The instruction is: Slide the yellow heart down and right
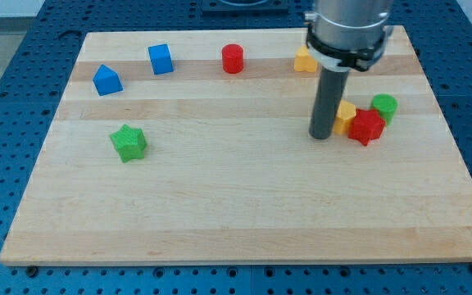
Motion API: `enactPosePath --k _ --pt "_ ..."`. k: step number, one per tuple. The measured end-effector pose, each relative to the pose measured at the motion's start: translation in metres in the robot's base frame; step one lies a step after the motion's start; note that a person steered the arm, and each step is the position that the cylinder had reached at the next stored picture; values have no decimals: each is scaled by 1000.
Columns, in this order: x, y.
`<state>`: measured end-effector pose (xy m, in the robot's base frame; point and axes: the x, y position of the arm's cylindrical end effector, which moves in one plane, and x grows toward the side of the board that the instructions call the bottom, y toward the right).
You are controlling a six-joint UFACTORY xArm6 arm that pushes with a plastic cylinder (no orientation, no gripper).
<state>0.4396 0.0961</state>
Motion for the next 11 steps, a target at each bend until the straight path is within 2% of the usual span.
enactPosePath --k 2,5,6,7,10,11 --pt "-85 -37" --pt "-169 -39" --pt "-171 1" --pt "-170 6" --pt "-132 17" --pt "-175 17"
